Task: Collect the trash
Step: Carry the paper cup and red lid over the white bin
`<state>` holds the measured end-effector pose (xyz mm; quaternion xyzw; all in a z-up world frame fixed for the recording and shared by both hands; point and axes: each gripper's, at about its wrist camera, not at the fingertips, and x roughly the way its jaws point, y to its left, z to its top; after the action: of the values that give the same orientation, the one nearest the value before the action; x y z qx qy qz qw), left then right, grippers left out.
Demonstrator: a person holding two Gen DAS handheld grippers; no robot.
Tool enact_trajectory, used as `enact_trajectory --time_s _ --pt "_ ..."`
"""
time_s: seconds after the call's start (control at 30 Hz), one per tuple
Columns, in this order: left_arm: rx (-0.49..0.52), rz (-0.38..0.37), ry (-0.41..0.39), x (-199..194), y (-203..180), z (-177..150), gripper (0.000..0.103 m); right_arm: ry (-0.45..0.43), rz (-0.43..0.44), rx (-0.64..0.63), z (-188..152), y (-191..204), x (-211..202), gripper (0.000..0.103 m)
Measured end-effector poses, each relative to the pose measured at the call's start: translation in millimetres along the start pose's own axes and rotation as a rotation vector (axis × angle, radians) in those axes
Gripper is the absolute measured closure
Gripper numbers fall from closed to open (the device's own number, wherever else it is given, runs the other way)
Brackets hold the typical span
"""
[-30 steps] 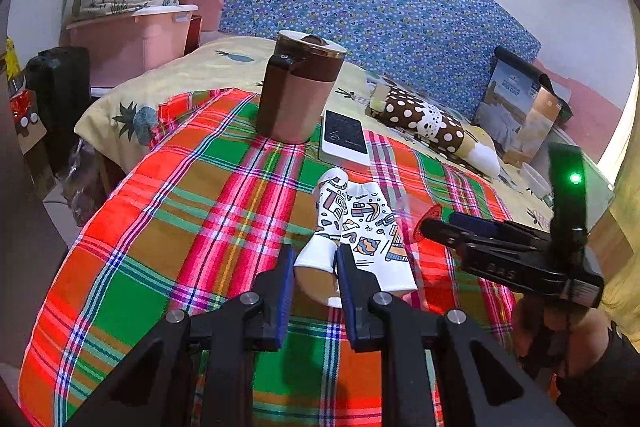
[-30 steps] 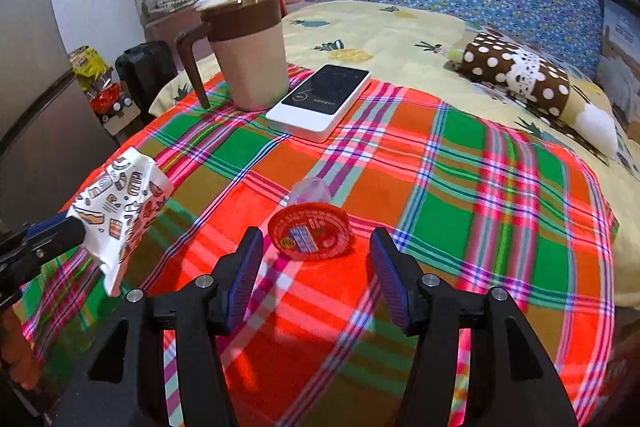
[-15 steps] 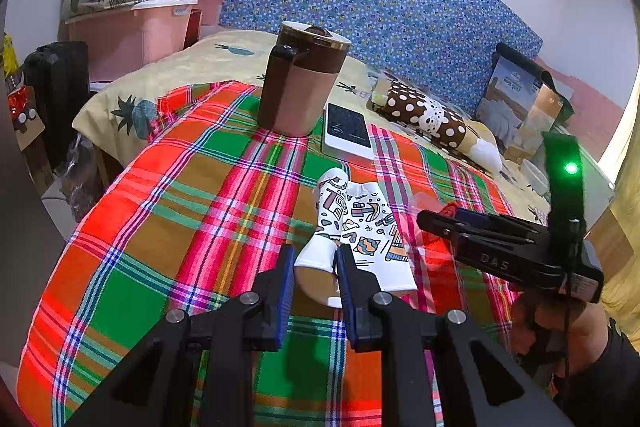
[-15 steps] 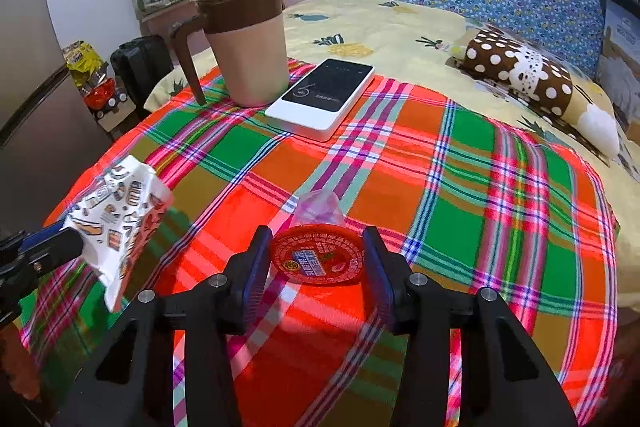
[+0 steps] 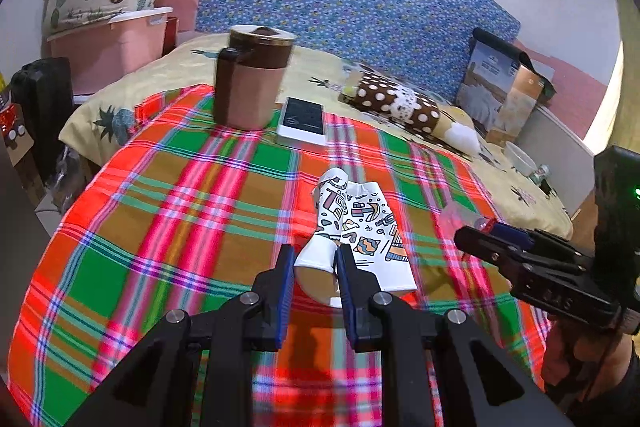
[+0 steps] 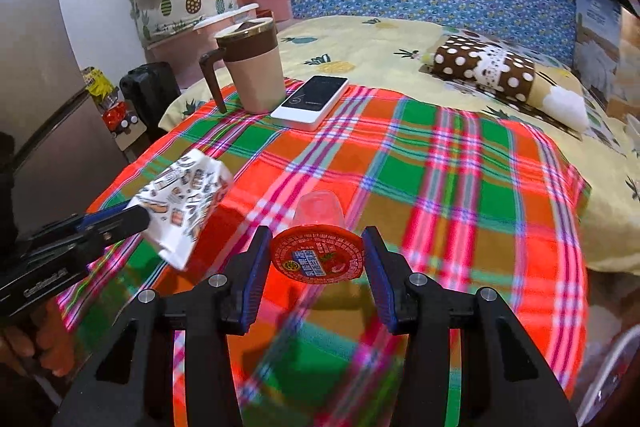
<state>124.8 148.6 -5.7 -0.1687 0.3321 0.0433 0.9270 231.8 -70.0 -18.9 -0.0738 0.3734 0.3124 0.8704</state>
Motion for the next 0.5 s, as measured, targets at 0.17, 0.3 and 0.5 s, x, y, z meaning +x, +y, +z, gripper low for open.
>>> enact_trajectory --time_s 0.17,0.3,0.5 --pt "0.039 -0.037 0.011 -9.6 -28.3 -10.9 0.082 -0.031 -0.018 0.037 -13.9 -6.9 -23.5 0.055" --pt "0.081 -0.071 0.027 -16.3 -53.9 -22.1 0.082 -0.048 -0.038 0.063 -26.6 -12.6 -41.3 0.055" --pt "0.123 -0.114 0.036 -26.7 -85.0 -34.0 0.082 -0.075 -0.059 0.102 -44.0 -22.3 -65.9 0.055"
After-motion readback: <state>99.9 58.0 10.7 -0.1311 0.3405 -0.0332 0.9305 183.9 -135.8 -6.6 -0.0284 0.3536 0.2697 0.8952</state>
